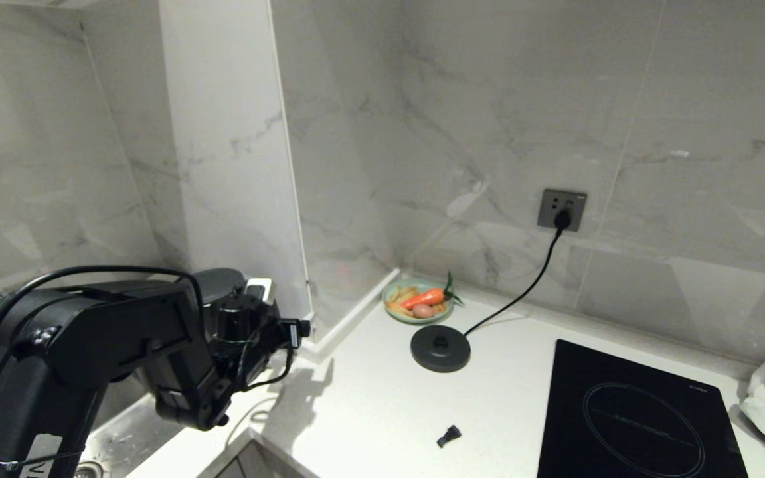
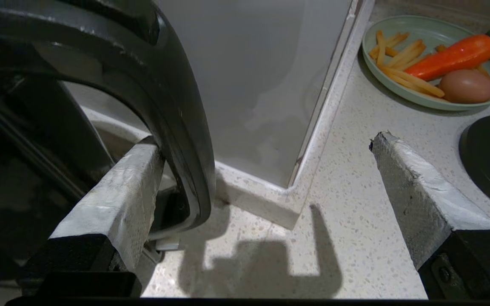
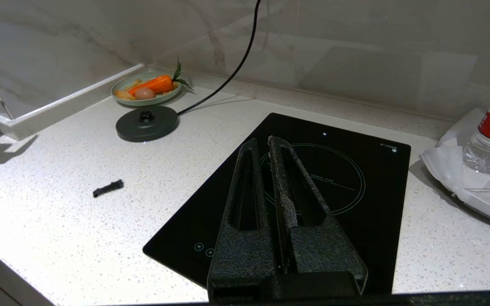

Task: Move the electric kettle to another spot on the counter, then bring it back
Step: Grab the kettle

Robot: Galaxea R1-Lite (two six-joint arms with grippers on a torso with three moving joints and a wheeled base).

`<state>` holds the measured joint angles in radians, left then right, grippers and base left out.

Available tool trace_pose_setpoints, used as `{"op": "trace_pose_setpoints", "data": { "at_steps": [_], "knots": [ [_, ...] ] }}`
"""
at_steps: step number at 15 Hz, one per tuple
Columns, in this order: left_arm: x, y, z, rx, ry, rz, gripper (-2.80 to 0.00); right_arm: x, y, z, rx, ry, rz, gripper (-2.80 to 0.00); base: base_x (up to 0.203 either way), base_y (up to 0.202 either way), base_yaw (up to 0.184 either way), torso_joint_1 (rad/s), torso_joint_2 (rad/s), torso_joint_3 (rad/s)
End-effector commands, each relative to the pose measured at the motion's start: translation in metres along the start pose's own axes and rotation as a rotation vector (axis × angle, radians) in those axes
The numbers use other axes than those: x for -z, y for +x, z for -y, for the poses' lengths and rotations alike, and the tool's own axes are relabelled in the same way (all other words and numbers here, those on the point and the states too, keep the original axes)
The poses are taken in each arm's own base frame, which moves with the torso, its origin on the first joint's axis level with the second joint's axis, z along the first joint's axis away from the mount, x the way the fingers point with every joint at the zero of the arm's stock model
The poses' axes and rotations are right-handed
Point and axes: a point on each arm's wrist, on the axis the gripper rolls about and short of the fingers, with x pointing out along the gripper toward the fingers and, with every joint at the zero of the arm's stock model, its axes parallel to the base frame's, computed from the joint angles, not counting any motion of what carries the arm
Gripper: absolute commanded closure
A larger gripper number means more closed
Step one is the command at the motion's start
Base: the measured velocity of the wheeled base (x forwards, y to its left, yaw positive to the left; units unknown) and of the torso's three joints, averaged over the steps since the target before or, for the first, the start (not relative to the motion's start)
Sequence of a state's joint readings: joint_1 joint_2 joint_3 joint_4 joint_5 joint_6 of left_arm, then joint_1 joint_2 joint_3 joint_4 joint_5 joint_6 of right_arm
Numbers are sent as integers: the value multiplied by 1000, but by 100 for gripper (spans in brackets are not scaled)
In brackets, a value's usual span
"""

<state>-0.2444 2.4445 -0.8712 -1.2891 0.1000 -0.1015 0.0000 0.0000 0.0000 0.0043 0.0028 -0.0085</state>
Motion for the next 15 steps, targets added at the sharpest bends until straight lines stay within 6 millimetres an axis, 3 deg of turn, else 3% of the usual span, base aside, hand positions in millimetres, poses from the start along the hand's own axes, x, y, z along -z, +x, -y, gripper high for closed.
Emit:
{"op": "trace_pose_setpoints", "data": {
  "at_steps": [1,8,15],
  "knots": [
    [-1,2,-4,-9,-4,12,-280,0,0,0,0,-1,0,0,0,0,0,0,0,0],
    [-9,16,-9,-25,16,62,-280,0,0,0,0,-1,0,0,0,0,0,0,0,0],
    [-5,26,-16,-41,29,68,-280,0,0,0,0,-1,0,0,0,0,0,0,0,0]
  ]
}}
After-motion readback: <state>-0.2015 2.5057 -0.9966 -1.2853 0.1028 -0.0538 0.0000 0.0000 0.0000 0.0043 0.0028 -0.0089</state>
